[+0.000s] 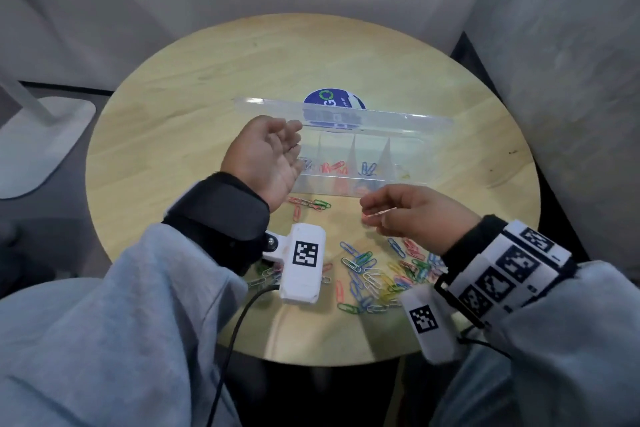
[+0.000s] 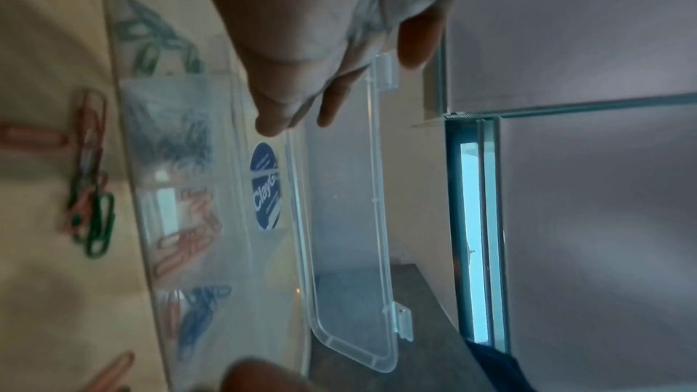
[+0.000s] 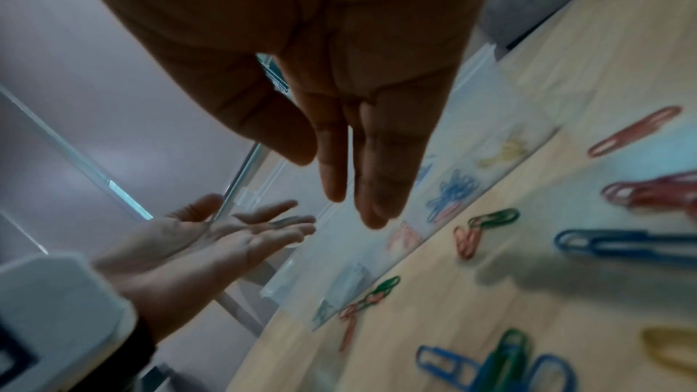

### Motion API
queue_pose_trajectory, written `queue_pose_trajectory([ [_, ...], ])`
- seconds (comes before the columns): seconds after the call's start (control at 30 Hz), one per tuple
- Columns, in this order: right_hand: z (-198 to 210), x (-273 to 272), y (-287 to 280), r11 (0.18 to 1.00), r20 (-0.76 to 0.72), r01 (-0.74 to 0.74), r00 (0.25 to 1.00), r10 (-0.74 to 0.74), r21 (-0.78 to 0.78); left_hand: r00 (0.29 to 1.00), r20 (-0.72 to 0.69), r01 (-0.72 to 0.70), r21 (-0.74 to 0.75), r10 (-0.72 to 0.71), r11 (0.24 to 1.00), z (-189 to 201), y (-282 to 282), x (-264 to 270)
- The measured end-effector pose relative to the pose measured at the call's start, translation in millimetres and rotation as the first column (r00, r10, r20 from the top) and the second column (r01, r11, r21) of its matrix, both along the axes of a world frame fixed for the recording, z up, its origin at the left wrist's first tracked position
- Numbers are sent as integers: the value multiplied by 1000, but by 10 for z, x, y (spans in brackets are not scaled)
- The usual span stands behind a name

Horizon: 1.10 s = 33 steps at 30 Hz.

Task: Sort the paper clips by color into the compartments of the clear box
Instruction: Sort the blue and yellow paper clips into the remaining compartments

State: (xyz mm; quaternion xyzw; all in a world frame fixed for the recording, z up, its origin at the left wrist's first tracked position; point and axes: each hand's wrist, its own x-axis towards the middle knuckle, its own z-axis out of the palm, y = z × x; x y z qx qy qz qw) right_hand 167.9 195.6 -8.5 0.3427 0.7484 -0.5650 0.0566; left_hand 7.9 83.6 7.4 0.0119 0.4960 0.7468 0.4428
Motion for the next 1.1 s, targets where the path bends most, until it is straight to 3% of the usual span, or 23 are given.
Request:
queue_pose_trajectory([
  [0.13, -50, 47, 129, 992, 108, -48, 993, 36, 117, 946, -276, 101, -248, -170, 964, 39, -57, 17],
  [0.2, -62, 49, 176, 964, 194, -121, 978, 75, 237, 834, -428, 147, -437, -349, 887, 41, -86, 37],
  [0.27, -56, 40, 193, 930, 246, -182, 964, 104, 319, 653, -506, 179, -620, -564, 764, 7, -114, 69],
  [0.4, -102, 24, 228, 849, 380, -303, 915, 132, 434, 283, -426, 115, -875, -860, 471, -135, -207, 203],
  [0.47, -124, -3, 226, 814, 440, -362, 885, 149, 454, 158, -314, 62, -943, -936, 327, -194, -244, 303],
  [0.53, -126, -60, 205, 750, 474, -444, 858, 198, 490, 75, -242, 17, -970, -968, 243, -246, -250, 399],
  [0.7, -95, -223, 173, 604, 495, -539, 830, 259, 587, -21, -215, -63, -974, -976, 215, -361, -185, 547],
  [0.9, -216, -313, 163, 512, 603, -664, 734, 311, 545, -72, -148, -91, -984, -986, 154, -461, -140, 585],
  [1.1, -271, -353, 186, 515, 625, -671, 723, 296, 533, -58, -152, -44, -987, -987, 154, -435, -145, 603],
])
